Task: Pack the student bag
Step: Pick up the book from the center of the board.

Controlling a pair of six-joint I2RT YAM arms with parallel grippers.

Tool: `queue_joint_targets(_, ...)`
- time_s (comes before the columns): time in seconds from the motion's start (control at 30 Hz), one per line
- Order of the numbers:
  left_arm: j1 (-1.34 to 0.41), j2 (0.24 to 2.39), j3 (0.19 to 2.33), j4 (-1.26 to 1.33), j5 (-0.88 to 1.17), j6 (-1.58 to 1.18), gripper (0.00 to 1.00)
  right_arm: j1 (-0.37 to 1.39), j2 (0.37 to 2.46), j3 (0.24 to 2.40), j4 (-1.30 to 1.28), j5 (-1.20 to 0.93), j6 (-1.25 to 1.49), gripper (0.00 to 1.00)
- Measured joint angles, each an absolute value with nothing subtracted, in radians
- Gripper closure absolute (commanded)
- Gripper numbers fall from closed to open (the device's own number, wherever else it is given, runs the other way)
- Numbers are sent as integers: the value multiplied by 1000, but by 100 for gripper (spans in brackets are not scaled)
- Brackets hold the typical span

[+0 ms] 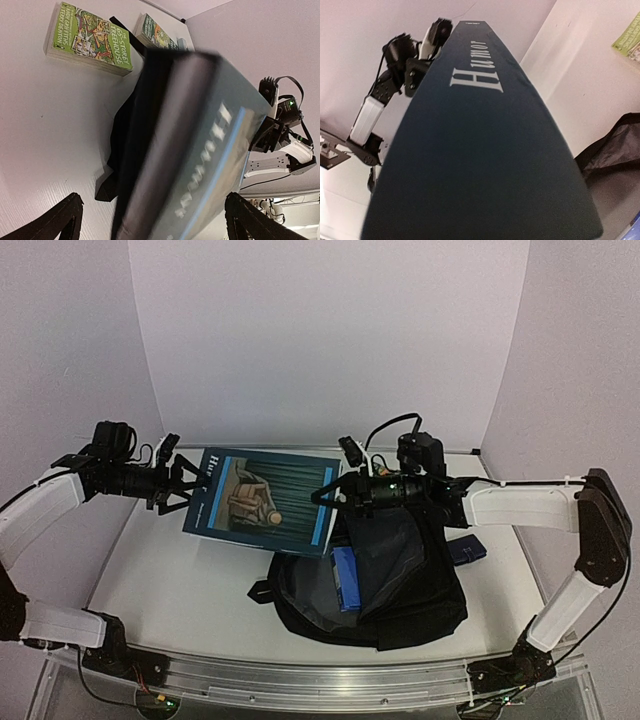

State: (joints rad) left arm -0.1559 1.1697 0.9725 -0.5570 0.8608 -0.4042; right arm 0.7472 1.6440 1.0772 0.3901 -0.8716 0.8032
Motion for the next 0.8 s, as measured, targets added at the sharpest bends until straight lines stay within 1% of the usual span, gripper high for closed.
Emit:
queue_joint_targets(0.23, -158, 1187, 987, -532, 898, -393, 0, 747, 1623, 1058, 389, -966, 804, 85)
queue_joint_targets(0.6, -159, 1145, 939, -469, 1138, -418, 2, 747, 1623, 1057, 440, -1040, 816, 86)
queue_joint_targets(0.67, -163, 1137, 937, -462, 1174, -420, 6, 747, 1623, 1057, 457, -1048, 823, 86)
queue_joint_targets(0.77, -171, 1127, 934, -451, 1216, -425, 20, 747, 1623, 1057, 493, -1062, 848, 86)
queue_joint_targets(0.8, -173, 1123, 934, -449, 1229, -426, 26, 747, 1623, 1057, 507, -1066, 858, 86)
